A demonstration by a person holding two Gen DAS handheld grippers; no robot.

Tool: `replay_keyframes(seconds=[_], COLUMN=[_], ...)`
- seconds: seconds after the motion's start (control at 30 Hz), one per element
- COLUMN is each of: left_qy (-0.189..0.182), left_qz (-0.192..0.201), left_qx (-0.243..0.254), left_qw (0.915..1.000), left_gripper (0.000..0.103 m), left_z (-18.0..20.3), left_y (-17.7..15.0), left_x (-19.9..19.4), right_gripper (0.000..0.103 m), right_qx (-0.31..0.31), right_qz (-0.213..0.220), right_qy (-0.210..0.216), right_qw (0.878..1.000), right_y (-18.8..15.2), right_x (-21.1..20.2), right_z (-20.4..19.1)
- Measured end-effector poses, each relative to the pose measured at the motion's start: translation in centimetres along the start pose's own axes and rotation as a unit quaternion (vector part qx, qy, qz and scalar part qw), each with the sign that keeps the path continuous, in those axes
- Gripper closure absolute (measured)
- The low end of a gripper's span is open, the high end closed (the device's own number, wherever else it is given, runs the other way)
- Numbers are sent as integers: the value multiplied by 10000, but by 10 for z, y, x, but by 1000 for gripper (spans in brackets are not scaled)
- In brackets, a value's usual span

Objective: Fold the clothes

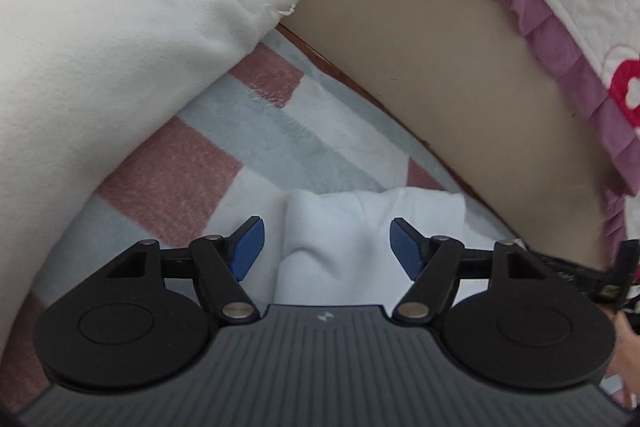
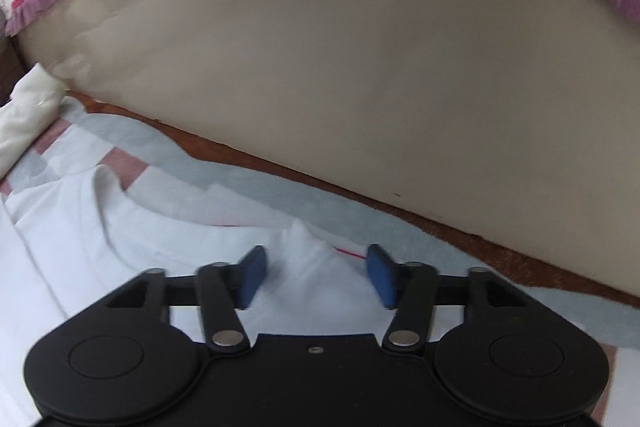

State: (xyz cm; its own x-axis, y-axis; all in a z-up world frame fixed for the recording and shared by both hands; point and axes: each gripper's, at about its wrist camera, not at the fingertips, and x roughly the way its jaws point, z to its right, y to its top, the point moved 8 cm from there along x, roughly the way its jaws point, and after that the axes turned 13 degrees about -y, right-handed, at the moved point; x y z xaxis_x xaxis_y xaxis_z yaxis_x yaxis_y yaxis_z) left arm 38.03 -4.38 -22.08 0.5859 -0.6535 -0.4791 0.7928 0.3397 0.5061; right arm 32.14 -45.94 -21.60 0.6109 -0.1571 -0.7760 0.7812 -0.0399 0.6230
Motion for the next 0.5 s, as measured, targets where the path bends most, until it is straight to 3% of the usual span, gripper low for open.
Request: replay_keyframes(seconds=[0.07,0.1,0.13,0.17,0.2,0.23,0.27,0.37,0.43,0.5], left_qy=[-123,-151,-154,47,456,823,923,1210,1239,1370], left_qz=[-24,-38,-39,14,-80,-158,-134,-41,332,557], left_qx=[-43,-18,30,245,615,969,1230,1972,2022,2370], left_qw=[9999,9999,9999,9997,9970,9918,9880,9729,9709,9602], left_gripper=[33,33,36,54,85,91,97,98,98,98], left_z=[1,2,4,7,11,15,22,43,56,72], left_y=[2,2,3,2,-1,-3,-2,2,19,29], left_x=[6,9,12,14,19,23,24,28,26,32], right_gripper=[40,50,89,89,89,90,90,91,92,92], right_qx=[104,121,-43,-207,-366,-495,-624,-849,-745,-663], right_qz=[52,142,277,411,560,815,1069,1558,1682,1677], right_qy=[97,143,154,166,165,76,-13,-292,-486,-684], right_qw=[9999,9997,9995,9988,9976,9954,9923,9837,9817,9812], right_y=[-2,-2,-2,-1,-1,3,6,15,24,29], right_x=[4,4,1,-2,-6,-12,-18,-32,-34,-32], right_z=[2,2,1,-1,-2,-3,-3,0,7,13])
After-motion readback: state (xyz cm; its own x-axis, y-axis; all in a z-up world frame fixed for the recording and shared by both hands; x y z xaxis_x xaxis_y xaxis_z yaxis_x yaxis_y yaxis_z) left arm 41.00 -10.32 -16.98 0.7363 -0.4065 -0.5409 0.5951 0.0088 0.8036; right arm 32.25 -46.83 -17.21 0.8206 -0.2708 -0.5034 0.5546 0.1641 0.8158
